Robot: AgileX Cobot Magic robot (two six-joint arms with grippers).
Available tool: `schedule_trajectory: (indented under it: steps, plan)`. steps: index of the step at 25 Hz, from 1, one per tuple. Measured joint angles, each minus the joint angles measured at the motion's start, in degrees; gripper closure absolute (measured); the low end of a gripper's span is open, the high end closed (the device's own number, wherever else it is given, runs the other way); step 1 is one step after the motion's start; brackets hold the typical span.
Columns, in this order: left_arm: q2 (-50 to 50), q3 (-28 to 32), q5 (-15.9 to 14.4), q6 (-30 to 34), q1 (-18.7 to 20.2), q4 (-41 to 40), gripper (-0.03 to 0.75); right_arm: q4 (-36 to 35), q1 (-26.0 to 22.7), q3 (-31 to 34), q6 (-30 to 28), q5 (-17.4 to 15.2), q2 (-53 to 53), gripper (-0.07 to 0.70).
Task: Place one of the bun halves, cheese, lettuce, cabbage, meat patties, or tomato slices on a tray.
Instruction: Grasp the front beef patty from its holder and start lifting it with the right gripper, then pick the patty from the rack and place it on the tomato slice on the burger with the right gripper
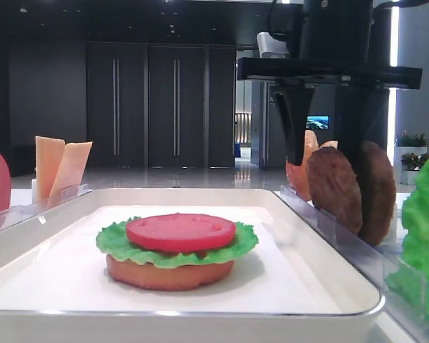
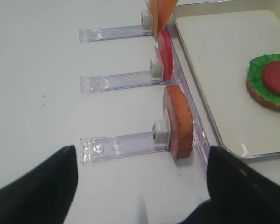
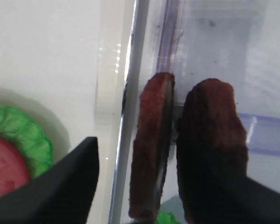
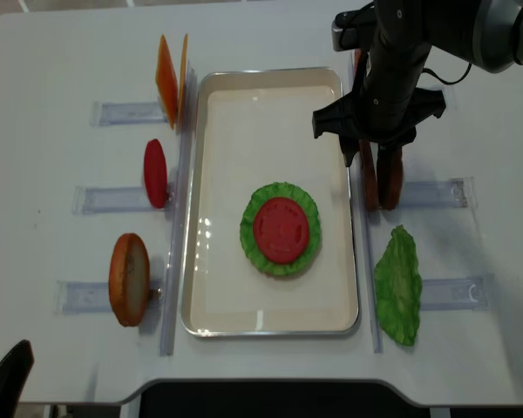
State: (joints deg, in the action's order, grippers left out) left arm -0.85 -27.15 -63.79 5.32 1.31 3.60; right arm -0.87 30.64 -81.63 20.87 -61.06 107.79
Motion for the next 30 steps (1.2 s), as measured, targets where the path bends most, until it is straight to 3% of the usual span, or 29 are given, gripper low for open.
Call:
schedule_trajectory:
  steps: [12, 23, 30]
  plan:
    - [0.0, 0.0, 0.0, 0.0, 0.0, 0.0, 0.055, 0.4, 0.0, 0.0, 1.4, -0.7, 0.0, 0.52]
    - [0.0, 0.0, 0.0, 0.0, 0.0, 0.0, 0.055, 1.3, 0.0, 0.0, 2.2, -2.2, -0.4, 0.52]
    - [0.0, 0.0, 0.0, 0.0, 0.0, 0.0, 0.055, 0.9, 0.0, -4.9, 2.3, -7.6, -2.9, 0.521]
